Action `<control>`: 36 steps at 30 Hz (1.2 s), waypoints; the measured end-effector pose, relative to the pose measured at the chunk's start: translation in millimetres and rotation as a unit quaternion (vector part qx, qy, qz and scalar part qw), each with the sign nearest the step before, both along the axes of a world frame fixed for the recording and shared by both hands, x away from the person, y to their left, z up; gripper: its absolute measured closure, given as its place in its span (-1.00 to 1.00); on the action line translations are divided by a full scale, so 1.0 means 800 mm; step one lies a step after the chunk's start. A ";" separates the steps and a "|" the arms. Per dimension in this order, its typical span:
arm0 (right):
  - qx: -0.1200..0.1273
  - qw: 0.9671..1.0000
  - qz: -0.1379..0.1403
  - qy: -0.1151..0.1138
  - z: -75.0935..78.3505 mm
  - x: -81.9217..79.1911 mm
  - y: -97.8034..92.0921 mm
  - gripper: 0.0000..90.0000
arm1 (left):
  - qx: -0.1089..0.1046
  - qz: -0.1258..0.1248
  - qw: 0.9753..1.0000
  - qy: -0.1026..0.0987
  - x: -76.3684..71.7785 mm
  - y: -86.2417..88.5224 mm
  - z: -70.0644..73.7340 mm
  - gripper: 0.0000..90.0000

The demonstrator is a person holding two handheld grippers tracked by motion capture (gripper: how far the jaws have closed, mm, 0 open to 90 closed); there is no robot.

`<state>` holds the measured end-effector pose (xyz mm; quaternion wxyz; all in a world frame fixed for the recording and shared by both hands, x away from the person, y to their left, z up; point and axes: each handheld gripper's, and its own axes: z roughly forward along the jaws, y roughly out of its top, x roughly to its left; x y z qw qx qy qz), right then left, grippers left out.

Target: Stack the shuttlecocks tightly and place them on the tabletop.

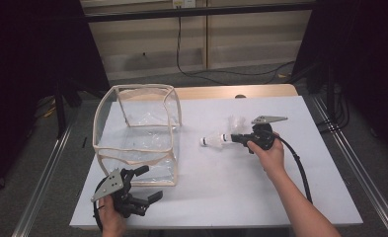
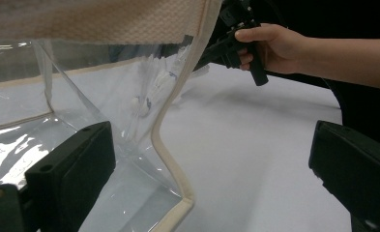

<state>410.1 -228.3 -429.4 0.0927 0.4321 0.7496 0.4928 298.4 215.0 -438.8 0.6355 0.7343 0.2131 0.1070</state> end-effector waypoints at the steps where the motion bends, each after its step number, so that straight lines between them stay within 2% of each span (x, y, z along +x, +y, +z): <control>1: 0.001 1.000 0.000 -0.001 0.000 0.000 0.000 1.00 | 0.000 0.000 1.000 0.000 0.000 0.000 0.000 -0.94; 36: -0.007 1.000 0.008 0.003 -0.005 0.007 0.009 1.00 | -0.002 -0.001 1.000 -0.001 -0.001 -0.001 0.000 -0.94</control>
